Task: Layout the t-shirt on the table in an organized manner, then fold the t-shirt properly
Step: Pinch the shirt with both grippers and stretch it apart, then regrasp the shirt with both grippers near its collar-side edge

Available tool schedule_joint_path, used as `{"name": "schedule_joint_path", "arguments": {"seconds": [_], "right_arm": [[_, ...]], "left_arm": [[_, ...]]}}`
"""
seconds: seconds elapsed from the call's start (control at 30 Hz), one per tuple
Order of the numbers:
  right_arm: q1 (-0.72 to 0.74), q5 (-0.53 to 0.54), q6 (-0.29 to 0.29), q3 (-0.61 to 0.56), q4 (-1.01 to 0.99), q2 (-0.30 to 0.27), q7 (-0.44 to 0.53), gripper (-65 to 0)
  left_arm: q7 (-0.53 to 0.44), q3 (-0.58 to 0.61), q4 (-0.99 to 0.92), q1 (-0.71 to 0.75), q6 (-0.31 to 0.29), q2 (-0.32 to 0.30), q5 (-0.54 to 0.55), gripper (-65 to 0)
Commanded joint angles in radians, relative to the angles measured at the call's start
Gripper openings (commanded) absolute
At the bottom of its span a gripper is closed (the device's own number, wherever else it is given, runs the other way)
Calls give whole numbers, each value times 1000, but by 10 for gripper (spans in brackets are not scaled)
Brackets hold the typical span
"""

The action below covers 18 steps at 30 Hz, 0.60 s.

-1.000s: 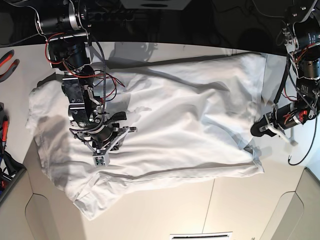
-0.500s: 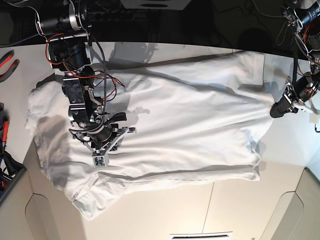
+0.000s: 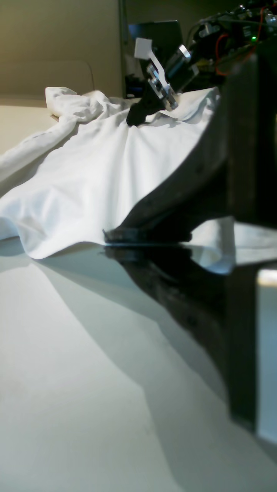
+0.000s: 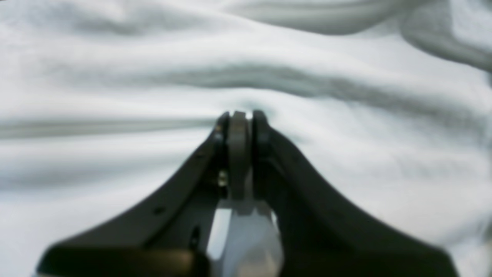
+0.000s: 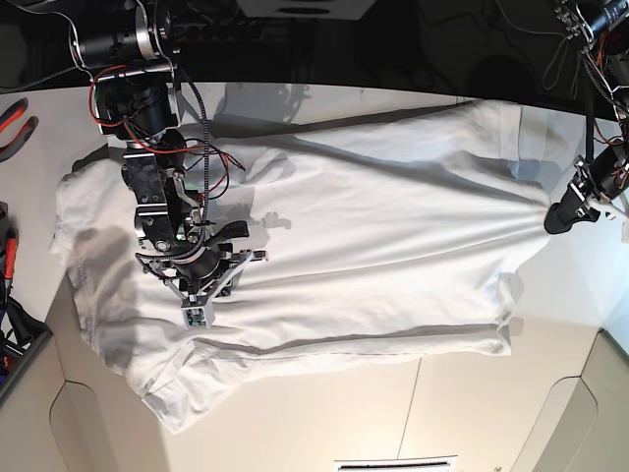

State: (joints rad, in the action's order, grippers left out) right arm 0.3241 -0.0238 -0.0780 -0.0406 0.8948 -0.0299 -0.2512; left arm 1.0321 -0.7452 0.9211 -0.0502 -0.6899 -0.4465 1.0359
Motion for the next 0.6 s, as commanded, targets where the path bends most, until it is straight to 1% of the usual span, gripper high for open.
{"name": "schedule_joint_path", "arguments": {"seconds": [0.0, 0.03, 0.07, 0.1, 0.13, 0.2, 0.33, 0.4, 0.47, 0.5, 0.53, 0.57], "right_arm": [[2, -26, 30, 4, 5, -8, -64, -617], [2, -34, 30, 4, 20, -8, -71, -596], [3, -52, 29, 4, 44, -8, -85, -566], [2, -71, 29, 4, 77, -8, -101, -533], [2, -85, 25, 4, 116, -8, -121, -503], [2, -94, 18, 4, 206, -9, -155, -472], [2, -92, 18, 4, 398, -8, -238, -472], [2, -86, 18, 4, 488, -8, -291, -472], [2, -76, -29, 4, 571, -9, -336, -475], [1, -70, -52, 4, 610, -9, -348, -489], [-1, -69, -67, 3, 647, -9, -356, -526], [-1, -69, -77, 4, 679, -8, -369, -586]], "left_arm": [[-33, -7, 19, -15, -8, -34, 13, -576], [-33, -7, 19, -17, -8, -36, 0, -476], [-33, -7, 20, -19, -8, -40, -10, -398], [-33, -7, 20, -19, -8, -45, -10, -360], [-33, -7, 20, -19, -8, -51, -9, -356], [-33, -7, 20, -19, -8, -63, -3, -356], [-28, -7, 20, -19, -8, -82, 52, -357], [4, -7, 21, -19, -8, -83, 123, -358], [64, -7, 21, -19, -8, -82, 222, -370], [98, -7, 21, -19, -8, -82, 277, -401], [133, -7, 21, -19, -8, -82, 335, -454], [171, -7, 21, -19, -8, -82, 392, -531]]}}
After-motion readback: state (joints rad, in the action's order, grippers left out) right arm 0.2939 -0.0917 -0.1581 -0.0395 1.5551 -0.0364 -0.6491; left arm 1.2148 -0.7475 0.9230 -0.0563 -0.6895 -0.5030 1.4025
